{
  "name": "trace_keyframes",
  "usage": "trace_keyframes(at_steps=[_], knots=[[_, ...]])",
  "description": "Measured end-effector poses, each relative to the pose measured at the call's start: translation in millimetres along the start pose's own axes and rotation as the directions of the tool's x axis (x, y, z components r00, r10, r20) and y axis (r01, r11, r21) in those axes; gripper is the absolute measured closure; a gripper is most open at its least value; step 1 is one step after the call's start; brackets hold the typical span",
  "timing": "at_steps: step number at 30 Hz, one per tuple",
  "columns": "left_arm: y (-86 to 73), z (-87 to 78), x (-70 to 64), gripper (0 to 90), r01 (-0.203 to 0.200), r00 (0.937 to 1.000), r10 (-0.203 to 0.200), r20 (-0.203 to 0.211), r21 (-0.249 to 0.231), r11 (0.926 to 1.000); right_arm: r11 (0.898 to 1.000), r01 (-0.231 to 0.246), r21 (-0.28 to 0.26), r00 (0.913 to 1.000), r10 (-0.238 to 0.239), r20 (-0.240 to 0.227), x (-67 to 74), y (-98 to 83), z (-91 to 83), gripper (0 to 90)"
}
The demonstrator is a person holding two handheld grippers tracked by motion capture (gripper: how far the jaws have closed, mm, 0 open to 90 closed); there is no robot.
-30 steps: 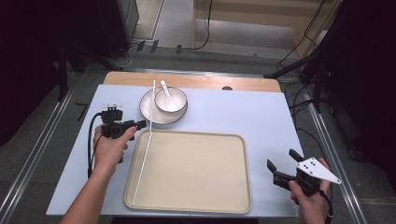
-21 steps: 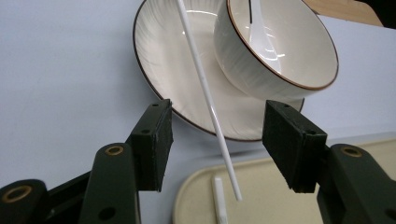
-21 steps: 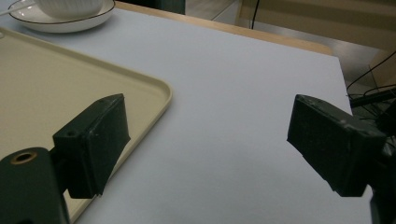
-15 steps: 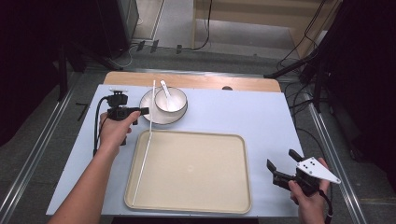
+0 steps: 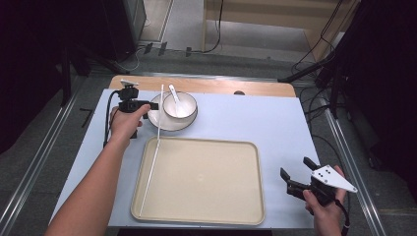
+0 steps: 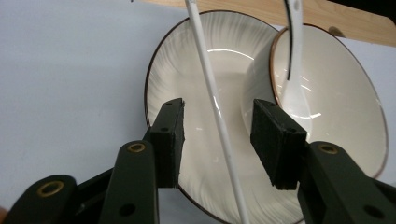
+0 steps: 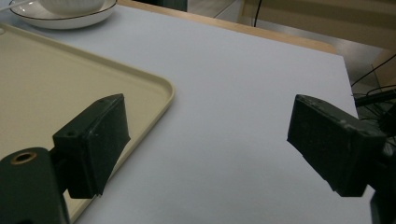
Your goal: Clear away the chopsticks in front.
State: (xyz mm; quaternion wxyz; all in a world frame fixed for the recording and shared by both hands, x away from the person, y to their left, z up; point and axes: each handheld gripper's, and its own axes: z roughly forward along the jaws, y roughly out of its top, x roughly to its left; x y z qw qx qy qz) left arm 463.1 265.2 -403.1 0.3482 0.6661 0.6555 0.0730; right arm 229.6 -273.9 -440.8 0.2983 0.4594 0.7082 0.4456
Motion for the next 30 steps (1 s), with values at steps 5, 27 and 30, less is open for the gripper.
trace_keyframes(at_steps=[5, 27, 30], knots=[[3.7, 11.4, 2.5, 58.1, 0.014, 0.9999, -0.014, 0.006, 0.003, 0.9999, 1.000, 0.000, 0.003, 1.0000, 0.000, -0.001, 0.0, -0.3, 0.8, 12.9], [10.2, 34.2, 0.4, 66.2, 0.011, 0.9998, -0.012, 0.014, 0.047, 0.9988, 1.000, -0.002, 0.014, 1.0000, 0.002, 0.004, -1.1, -1.5, 2.2, 12.9], [9.6, 36.4, 1.0, 65.9, 0.011, 0.9999, -0.011, -0.006, 0.058, 0.9982, 1.000, -0.001, 0.015, 1.0000, 0.001, 0.002, -0.7, -1.5, 2.2, 12.9]])
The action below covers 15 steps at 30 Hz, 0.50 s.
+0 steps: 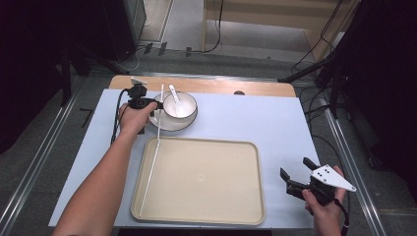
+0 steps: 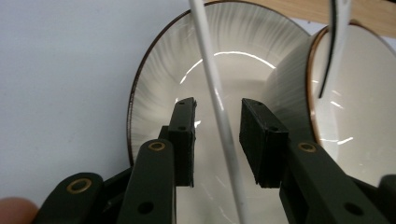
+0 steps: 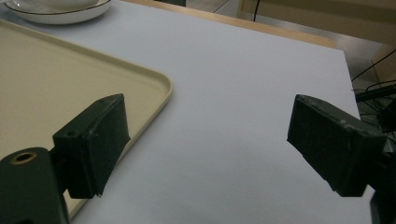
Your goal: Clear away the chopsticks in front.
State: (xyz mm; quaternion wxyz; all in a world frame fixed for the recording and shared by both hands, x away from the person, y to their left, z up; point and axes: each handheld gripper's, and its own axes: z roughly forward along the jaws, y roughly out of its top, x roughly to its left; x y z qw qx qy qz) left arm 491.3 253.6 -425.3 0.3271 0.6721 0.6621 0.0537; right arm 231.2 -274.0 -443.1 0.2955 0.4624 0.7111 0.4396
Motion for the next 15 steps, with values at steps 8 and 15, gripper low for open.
trace_keyframes(at_steps=[8, 15], knots=[[0.0, 4.0, 0.5, 71.3, 0.030, 0.9995, -0.030, 0.007, 0.000, 0.9996, 1.000, -0.003, 0.000, 1.0000, 0.003, 0.000, 0.2, 0.1, 0.5, 13.0], [-0.2, 5.6, 0.0, 82.4, 0.059, 0.9983, -0.059, -0.002, 0.012, 0.9982, 1.000, -0.004, 0.002, 1.0000, 0.004, 0.001, 0.0, -0.1, 0.9, 12.9]])
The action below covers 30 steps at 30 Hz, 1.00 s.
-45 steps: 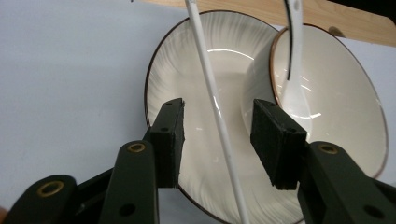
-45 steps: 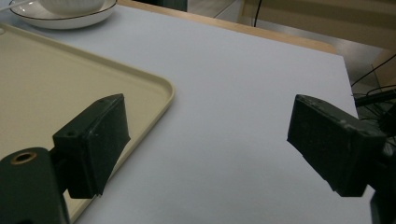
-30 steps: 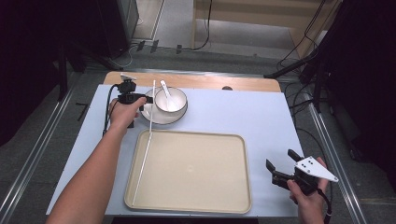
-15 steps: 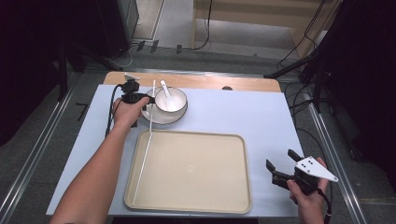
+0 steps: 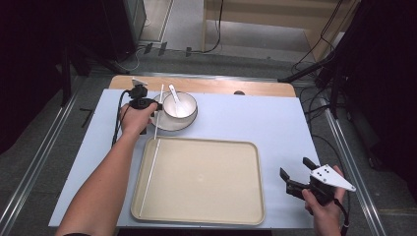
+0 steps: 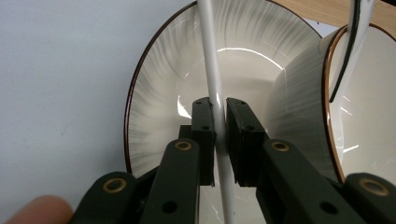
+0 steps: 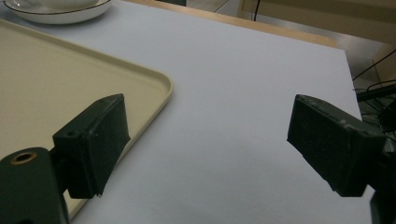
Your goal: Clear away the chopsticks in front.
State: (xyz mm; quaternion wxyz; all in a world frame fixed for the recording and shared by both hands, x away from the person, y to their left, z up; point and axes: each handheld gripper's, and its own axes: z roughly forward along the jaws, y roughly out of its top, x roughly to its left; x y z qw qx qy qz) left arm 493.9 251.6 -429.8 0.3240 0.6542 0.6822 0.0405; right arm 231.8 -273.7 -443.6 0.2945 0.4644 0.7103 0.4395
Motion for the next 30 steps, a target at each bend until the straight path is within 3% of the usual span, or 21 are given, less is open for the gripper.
trace_keyframes(at_steps=[14, 20, 22, 30], knots=[[0.5, -19.7, -3.2, 85.9, 0.000, 0.9985, -0.003, -0.054, -0.038, 0.9993, 1.000, 0.000, -0.003, 1.0000, 0.000, 0.001, -0.6, -0.1, -0.5, 12.9], [-4.4, -33.5, -1.3, 85.9, 0.020, 0.9988, -0.023, -0.044, -0.065, 0.9977, 1.000, 0.003, -0.002, 1.0000, -0.003, -0.001, 0.2, 0.2, -0.9, 12.9], [-6.9, -36.7, -2.0, 85.9, 0.020, 0.9979, -0.024, -0.060, -0.060, 0.9980, 1.000, 0.005, -0.004, 1.0000, -0.005, -0.002, -0.1, 0.1, -0.7, 12.9], [-17.5, -47.5, -8.0, 85.8, 0.015, 0.9991, -0.017, -0.038, -0.048, 0.9987, 1.000, 0.000, -0.003, 1.0000, 0.000, 0.000, -0.9, 0.2, -0.9, 13.0]])
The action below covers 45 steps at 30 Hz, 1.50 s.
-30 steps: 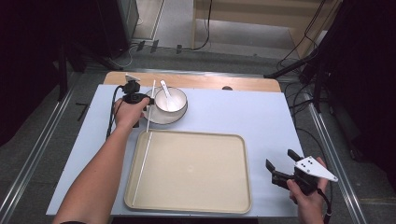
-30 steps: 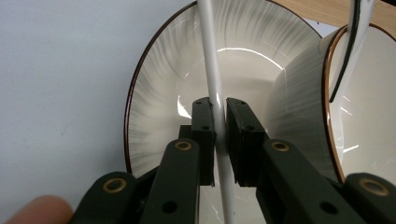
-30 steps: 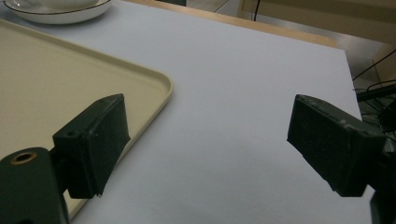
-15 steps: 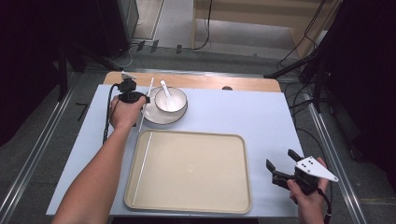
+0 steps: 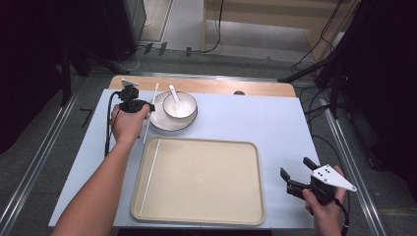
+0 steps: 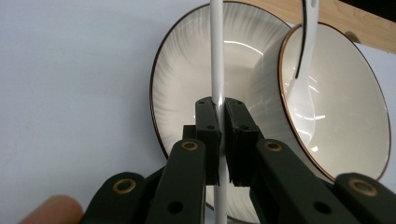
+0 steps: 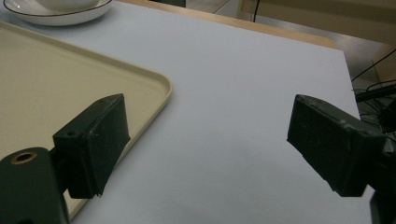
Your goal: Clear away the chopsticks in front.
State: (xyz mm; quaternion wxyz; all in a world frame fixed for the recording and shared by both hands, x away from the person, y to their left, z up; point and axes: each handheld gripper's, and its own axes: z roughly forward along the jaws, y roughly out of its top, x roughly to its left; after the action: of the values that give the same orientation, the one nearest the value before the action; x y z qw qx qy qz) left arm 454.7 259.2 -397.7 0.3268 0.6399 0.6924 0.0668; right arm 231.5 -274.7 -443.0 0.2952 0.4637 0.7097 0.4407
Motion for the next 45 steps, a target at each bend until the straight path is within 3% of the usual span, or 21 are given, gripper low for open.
trace_keyframes(at_steps=[4, 10, 31, 45], knots=[[-6.5, -7.4, -1.4, 85.8, 0.006, 0.9996, -0.007, 0.029, 0.003, 1.0000, 1.000, 0.001, -0.001, 1.0000, -0.001, -0.003, 0.8, 0.1, -0.1, 13.0], [-17.6, -18.4, -4.9, 85.8, -0.010, 0.9998, 0.010, 0.017, -0.018, 0.9998, 1.000, -0.004, -0.001, 1.0000, 0.004, -0.002, 0.2, -0.1, -0.6, 13.1], [-65.8, -49.4, -9.7, 85.6, -0.025, 0.9978, 0.027, 0.060, -0.036, 0.9991, 1.000, 0.010, -0.026, 0.9997, -0.011, -0.021, 3.4, 1.7, -3.6, 10.9], [-91.4, -62.0, -24.3, 85.5, -0.043, 0.9934, 0.046, 0.105, -0.026, 0.9987, 0.996, 0.023, -0.090, 0.9948, -0.032, -0.096, 5.7, 5.7, -10.4, 0.0]])
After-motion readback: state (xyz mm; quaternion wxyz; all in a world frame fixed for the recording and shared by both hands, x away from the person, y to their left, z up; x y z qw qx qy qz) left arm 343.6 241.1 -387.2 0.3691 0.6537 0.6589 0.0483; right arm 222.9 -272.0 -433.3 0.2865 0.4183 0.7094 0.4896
